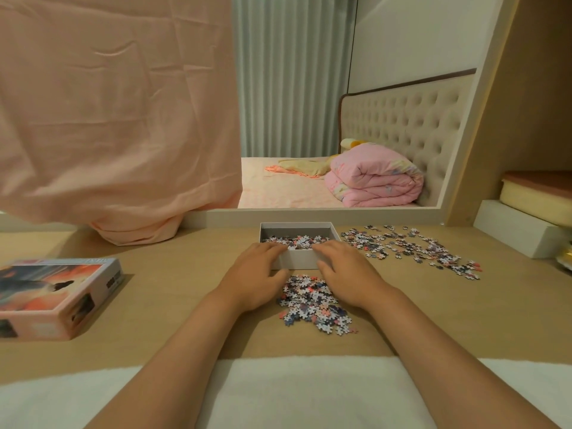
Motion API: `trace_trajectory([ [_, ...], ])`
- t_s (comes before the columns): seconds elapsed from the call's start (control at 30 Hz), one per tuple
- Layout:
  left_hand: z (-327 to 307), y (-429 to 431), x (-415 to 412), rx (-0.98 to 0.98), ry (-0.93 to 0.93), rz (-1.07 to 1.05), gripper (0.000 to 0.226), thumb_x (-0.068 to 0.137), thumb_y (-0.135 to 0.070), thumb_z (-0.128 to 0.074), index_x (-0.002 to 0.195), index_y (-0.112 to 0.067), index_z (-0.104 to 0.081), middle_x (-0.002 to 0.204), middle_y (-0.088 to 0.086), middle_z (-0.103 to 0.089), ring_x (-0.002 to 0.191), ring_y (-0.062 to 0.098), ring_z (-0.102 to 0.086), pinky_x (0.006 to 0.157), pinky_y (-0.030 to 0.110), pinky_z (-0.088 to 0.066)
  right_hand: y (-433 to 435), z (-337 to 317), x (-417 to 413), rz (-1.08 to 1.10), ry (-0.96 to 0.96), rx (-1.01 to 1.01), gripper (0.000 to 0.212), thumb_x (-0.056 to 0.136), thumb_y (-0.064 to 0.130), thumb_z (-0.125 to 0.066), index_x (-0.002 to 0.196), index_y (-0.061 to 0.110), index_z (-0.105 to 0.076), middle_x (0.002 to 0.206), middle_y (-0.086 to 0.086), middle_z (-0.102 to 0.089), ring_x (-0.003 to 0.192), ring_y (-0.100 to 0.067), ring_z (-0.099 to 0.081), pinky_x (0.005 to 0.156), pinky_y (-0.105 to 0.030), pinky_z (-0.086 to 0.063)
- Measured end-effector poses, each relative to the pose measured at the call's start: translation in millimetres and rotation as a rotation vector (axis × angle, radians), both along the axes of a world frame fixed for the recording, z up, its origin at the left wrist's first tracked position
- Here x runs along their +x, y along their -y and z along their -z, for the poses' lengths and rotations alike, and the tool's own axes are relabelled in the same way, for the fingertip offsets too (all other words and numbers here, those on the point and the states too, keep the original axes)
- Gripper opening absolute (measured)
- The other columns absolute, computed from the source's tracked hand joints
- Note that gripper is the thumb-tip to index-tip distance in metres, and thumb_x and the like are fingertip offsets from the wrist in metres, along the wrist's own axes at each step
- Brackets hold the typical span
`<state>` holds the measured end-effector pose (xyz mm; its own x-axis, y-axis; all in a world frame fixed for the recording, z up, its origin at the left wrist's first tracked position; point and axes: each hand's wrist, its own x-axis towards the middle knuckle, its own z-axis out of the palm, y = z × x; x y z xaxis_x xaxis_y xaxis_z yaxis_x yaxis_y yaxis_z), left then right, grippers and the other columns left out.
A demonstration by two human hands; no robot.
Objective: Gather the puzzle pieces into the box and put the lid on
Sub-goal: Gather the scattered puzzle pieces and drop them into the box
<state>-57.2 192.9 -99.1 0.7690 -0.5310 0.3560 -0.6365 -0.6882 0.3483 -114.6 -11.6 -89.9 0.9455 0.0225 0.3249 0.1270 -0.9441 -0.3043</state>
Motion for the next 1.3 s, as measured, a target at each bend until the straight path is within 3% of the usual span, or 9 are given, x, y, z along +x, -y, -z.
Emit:
trace_trajectory([
  [0.2, -8.2, -2.1, -9.8, 0.007, 0.051, -0.017, 0.048, 0.085, -0.043, -0.046, 0.129, -0.028, -0.058, 0.125, -0.006, -0.061, 0.113, 0.017, -0.053, 0.099, 0.033, -0.036, 0.3, -9.9, -14.9, -0.007, 0.052, 0.007, 0.033, 0.102, 0.024, -0.046, 0.131, 0.027, -0.061, 0.128, 0.006, -0.063, 0.118, -0.017, -0.053, 0.109, -0.043, -0.035],
  [0.37, -14.5, 1.1, -18.9, 0.011, 0.240, 0.022, 0.031, 0.088, -0.035, -0.057, 0.118, -0.028, -0.063, 0.115, -0.010, -0.058, 0.108, 0.013, -0.049, 0.090, 0.031, -0.034, -0.8, -14.0, -23.6, -0.042, 0.115, -0.116, 0.034, 0.097, 0.024, -0.053, 0.128, 0.030, -0.064, 0.124, 0.007, -0.061, 0.116, -0.017, -0.050, 0.104, -0.042, -0.037],
  [0.47, -22.2, 5.1, -26.4, 0.017, 0.196, 0.072, 0.020, 0.088, -0.031, -0.059, 0.106, -0.030, -0.067, 0.101, -0.013, -0.058, 0.094, 0.011, -0.055, 0.073, 0.027, -0.042, -5.0, -22.5, -28.5, -0.101, 0.073, -0.087, 0.031, 0.096, 0.026, -0.055, 0.124, 0.030, -0.066, 0.114, 0.008, -0.060, 0.103, -0.013, -0.055, 0.090, -0.032, -0.047],
  [0.53, -21.7, 9.3, -30.9, 0.134, 0.119, 0.097, 0.024, 0.090, -0.036, -0.057, 0.111, -0.033, -0.068, 0.103, -0.015, -0.058, 0.090, 0.009, -0.058, 0.069, 0.026, -0.043, -8.7, -24.2, -30.4, -0.129, -0.041, -0.118, 0.028, 0.096, 0.032, -0.056, 0.122, 0.031, -0.068, 0.109, 0.008, -0.059, 0.097, -0.013, -0.058, 0.084, -0.034, -0.052],
  [0.67, -13.4, 12.5, -28.6, 0.272, 0.030, 0.140, 0.040, 0.092, -0.044, -0.054, 0.131, -0.034, -0.059, 0.125, -0.010, -0.057, 0.108, 0.013, -0.056, 0.084, 0.030, -0.048, -11.6, -17.6, -27.3, -0.133, -0.235, -0.240, 0.036, 0.096, 0.041, -0.055, 0.130, 0.029, -0.063, 0.120, 0.002, -0.057, 0.102, -0.020, -0.059, 0.087, -0.042, -0.052],
  [0.87, -13.1, 14.6, -22.3, 0.255, -0.005, 0.160, 0.030, 0.091, -0.033, -0.064, 0.119, -0.027, -0.069, 0.114, -0.004, -0.063, 0.099, 0.017, -0.059, 0.086, 0.037, -0.050, -14.8, -14.1, -20.9, -0.139, -0.289, -0.072, 0.024, 0.097, 0.031, -0.060, 0.117, 0.024, -0.072, 0.105, 0.000, -0.065, 0.088, -0.019, -0.061, 0.080, -0.038, -0.053],
  [0.97, -14.7, 13.7, -20.9, 0.199, -0.009, 0.165, 0.023, 0.090, -0.029, -0.067, 0.112, -0.026, -0.072, 0.107, -0.005, -0.066, 0.088, 0.011, -0.058, 0.082, 0.030, -0.050, -12.8, -11.2, -21.3, -0.116, -0.234, 0.030, 0.018, 0.094, 0.030, -0.066, 0.108, 0.024, -0.076, 0.094, 0.006, -0.071, 0.080, -0.011, -0.062, 0.068, -0.024, -0.047],
  [1.13, -13.6, 11.7, -21.2, 0.094, -0.006, 0.204, 0.018, 0.089, -0.022, -0.070, 0.106, -0.022, -0.074, 0.100, -0.007, -0.070, 0.078, 0.004, -0.054, 0.071, 0.012, -0.040, -9.6, -9.5, -22.5, -0.069, -0.191, 0.152, 0.015, 0.086, 0.031, -0.077, 0.100, 0.026, -0.079, 0.092, 0.009, -0.074, 0.080, -0.005, -0.064, 0.076, -0.023, -0.051],
  [1.3, -14.6, 10.3, -17.1, -0.150, -0.085, 0.189, 0.010, 0.084, -0.019, -0.074, 0.092, -0.025, -0.077, 0.084, -0.016, -0.068, 0.077, 0.000, -0.061, 0.071, 0.019, -0.050, -7.7, -12.4, -20.6, -0.046, -0.115, 0.293, 0.009, 0.083, 0.025, -0.080, 0.092, 0.025, -0.081, 0.076, 0.011, -0.073, 0.060, 0.006, -0.061, 0.064, -0.020, -0.049],
])
